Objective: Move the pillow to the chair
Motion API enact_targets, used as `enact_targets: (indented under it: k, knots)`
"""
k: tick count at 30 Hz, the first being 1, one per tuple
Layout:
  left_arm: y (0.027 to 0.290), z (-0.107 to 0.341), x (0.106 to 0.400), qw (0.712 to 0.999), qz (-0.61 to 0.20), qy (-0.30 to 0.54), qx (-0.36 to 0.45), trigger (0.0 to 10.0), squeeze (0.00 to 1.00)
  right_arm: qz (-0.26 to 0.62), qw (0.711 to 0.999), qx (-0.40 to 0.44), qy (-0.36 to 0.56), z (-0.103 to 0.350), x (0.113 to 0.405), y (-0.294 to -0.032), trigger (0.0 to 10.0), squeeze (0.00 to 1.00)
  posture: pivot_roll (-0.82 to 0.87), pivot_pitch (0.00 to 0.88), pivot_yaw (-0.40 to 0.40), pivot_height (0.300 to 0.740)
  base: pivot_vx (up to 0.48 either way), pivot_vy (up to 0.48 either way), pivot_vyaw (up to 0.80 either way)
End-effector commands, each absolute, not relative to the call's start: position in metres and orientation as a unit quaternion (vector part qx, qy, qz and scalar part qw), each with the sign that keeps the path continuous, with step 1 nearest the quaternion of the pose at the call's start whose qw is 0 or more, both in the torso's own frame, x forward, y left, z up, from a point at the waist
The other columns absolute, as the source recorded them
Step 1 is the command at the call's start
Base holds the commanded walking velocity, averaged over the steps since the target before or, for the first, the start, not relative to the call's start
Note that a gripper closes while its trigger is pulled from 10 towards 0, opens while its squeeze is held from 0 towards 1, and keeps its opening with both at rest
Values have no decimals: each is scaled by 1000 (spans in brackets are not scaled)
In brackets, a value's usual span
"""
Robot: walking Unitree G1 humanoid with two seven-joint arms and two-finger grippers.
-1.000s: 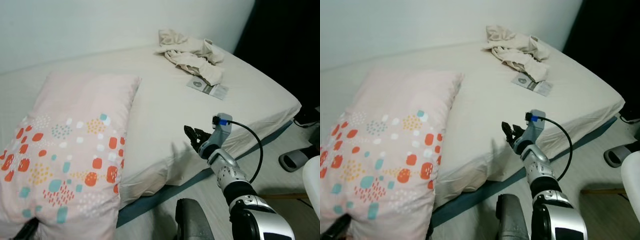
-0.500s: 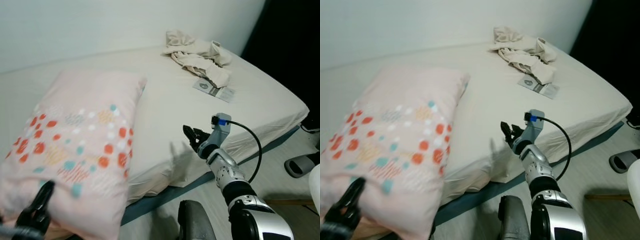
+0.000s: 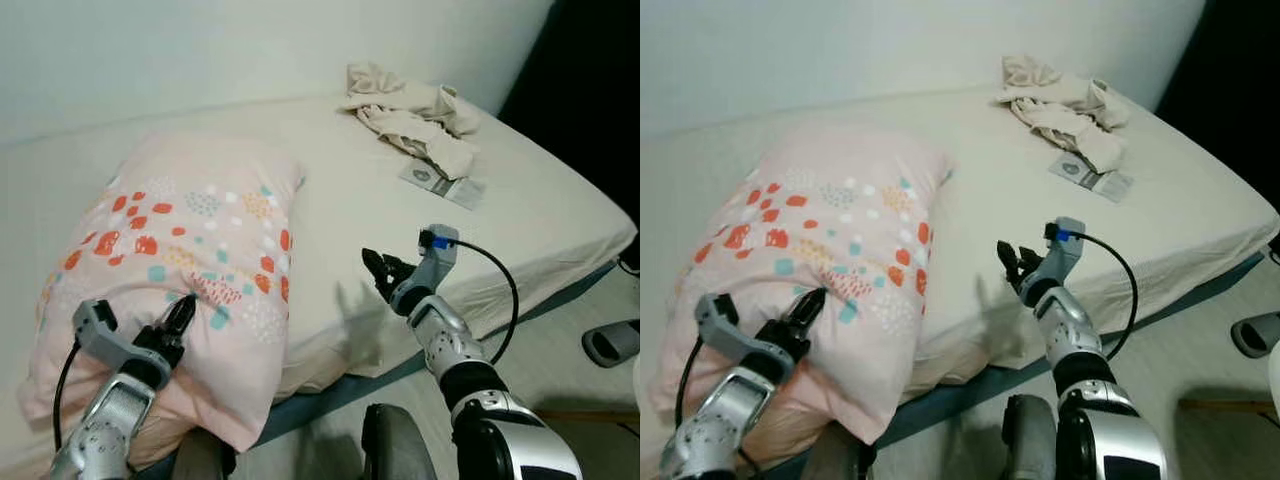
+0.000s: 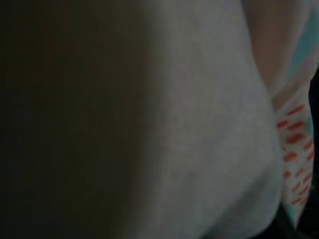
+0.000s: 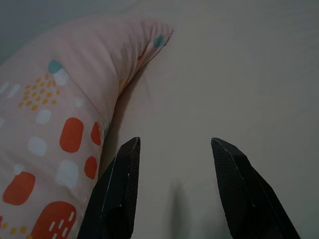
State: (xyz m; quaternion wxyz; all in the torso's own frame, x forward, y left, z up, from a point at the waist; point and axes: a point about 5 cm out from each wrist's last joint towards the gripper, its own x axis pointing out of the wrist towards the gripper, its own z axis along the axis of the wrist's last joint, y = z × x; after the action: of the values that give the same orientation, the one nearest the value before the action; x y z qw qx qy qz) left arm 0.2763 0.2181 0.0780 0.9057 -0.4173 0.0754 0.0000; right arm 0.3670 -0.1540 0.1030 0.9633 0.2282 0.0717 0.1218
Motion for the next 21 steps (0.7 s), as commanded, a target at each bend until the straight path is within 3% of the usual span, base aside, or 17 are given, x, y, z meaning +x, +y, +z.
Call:
enact_targets:
  k: [1,8,9,11,12,13,17,18,21]
  knots:
    - [198,86,289,913,-41,83,-398,0,0,114,962,237,75,99,364,-155,10000,0,-35,145,-51,590,0,0,0]
    - [183,100,296,913,-111,75,-386,0,0,112,962,237,75,98,364,-155,10000,0,-34,142,-50,590,0,0,0]
    - [178,107,295,904,-159,68,-391,0,0,111,962,238,74,98,364,-155,10000,0,-34,142,-50,590,0,0,0]
    - [170,133,274,847,-353,68,-392,0,0,111,962,238,73,100,365,-155,10000,0,-41,137,-51,590,0,0,0]
    - [170,133,274,847,-353,68,-392,0,0,111,962,238,73,100,365,-155,10000,0,-41,137,-51,590,0,0,0]
    - [171,142,261,817,-424,78,-383,0,0,110,962,237,72,101,365,-156,10000,0,-41,137,-51,590,0,0,0]
    - [212,154,220,778,-528,182,-288,0,0,106,964,234,70,103,367,-163,10000,0,-33,139,-57,590,0,0,0]
    - [212,154,220,778,-528,182,-288,0,0,106,964,234,70,103,367,-163,10000,0,-33,139,-57,590,0,0,0]
    - [248,146,191,762,-540,306,-185,0,0,103,964,233,71,103,366,-167,10000,0,-23,141,-61,590,0,0,0]
